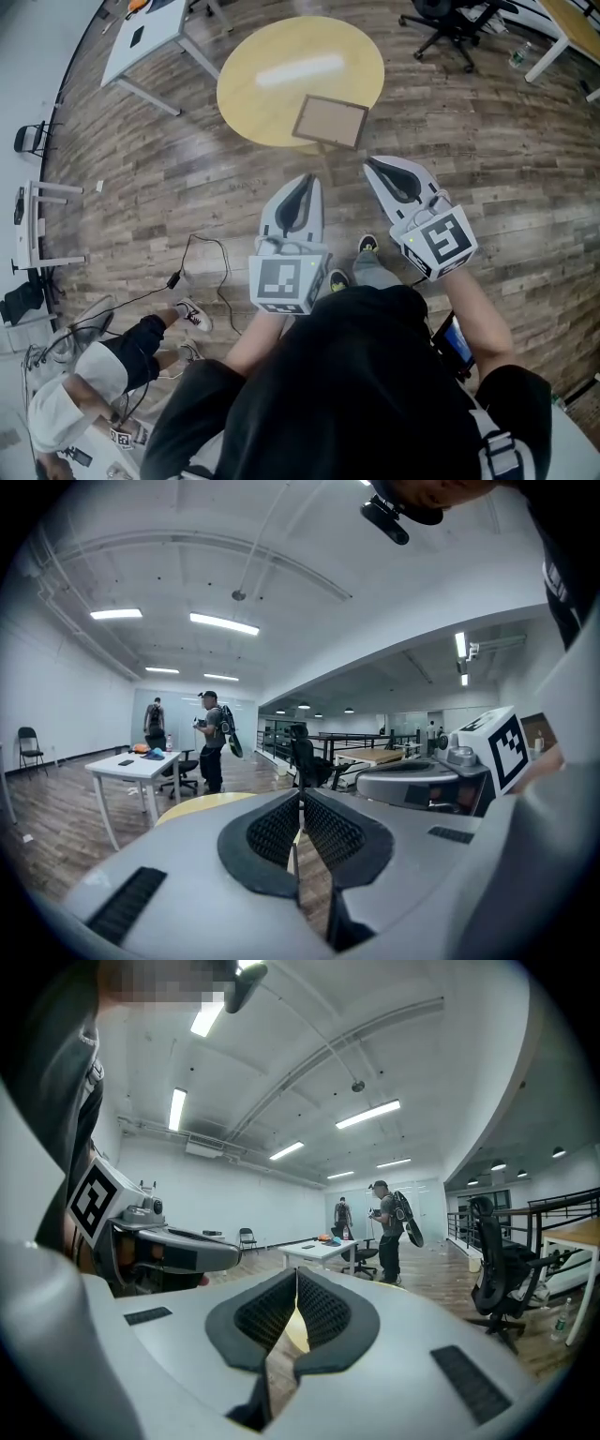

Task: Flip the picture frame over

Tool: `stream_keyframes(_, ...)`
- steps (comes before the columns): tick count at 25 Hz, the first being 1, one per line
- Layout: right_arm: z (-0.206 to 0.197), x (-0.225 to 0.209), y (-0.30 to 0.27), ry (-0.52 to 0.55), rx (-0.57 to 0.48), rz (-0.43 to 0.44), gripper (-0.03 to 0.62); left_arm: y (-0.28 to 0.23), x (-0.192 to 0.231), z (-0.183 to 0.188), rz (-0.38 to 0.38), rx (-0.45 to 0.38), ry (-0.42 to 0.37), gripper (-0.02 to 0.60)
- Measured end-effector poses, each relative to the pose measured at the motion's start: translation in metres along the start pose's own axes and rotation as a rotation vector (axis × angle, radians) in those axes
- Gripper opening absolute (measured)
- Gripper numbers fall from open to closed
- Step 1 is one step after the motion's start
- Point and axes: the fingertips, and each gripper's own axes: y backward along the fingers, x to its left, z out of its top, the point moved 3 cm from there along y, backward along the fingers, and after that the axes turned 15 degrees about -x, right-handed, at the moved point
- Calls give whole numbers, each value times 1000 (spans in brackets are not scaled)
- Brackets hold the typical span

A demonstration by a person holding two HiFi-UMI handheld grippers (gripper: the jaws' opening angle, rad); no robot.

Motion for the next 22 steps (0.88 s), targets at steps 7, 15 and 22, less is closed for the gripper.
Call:
stream_keyframes(7,-14,-65,-16,27,35,63,19,-60,0,-5,27,16,-36,34)
stream_keyframes(15,-38,-97,-40,7,64,84,20,-91,17,-22,58,56,-30,34)
stream_keyframes(22,-51,-125,-71,37,98,57,20,-123,46,-34,34,62,-15,34)
